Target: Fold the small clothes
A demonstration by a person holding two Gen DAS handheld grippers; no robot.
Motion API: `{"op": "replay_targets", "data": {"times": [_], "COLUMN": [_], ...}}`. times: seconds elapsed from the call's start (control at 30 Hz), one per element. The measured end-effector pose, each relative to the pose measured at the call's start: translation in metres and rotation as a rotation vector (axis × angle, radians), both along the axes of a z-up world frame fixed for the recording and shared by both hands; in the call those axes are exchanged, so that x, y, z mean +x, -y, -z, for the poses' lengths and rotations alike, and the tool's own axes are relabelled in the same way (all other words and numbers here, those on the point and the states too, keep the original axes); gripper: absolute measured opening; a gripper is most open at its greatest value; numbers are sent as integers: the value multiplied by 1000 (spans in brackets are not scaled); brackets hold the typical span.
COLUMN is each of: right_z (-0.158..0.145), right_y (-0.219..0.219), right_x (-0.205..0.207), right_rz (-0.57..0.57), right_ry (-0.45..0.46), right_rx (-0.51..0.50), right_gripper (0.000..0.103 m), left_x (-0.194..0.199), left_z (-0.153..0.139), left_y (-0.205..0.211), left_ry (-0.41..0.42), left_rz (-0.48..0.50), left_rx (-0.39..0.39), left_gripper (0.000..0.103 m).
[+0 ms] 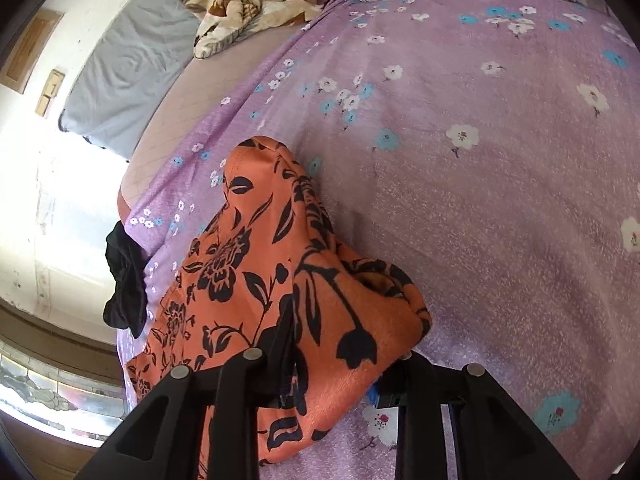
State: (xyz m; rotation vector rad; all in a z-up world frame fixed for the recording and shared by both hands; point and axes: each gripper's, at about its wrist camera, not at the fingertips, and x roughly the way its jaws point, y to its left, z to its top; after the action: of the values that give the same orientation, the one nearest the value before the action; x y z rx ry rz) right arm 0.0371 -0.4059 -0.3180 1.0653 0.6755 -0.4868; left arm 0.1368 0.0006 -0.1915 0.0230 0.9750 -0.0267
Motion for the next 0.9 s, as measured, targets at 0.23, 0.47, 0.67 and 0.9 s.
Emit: {"op": "replay_targets", "data": {"times": [0.23,0.47,0.67,0.9], "right_z": [-47,-118,-143,-137], "right_y": [-30,-113,-194,-118], "right_x": [9,75,125,80], "right_rz": [-65,-329,-474,-385], "right_ry": [72,139,121,166], "right_rx": [-88,-200,-209,-87], "right_gripper": [20,6,5,7], "left_x": [8,27,29,12], "left_z": [-44,-40,-43,-66], "left_y": [-59,-107,-121,-64], "left_ry": [120,57,72,169], "left_rz": [-201,-285,-293,-56], "left_rx": [29,-38,-79,-37], "left_gripper": [103,103,103,103]}}
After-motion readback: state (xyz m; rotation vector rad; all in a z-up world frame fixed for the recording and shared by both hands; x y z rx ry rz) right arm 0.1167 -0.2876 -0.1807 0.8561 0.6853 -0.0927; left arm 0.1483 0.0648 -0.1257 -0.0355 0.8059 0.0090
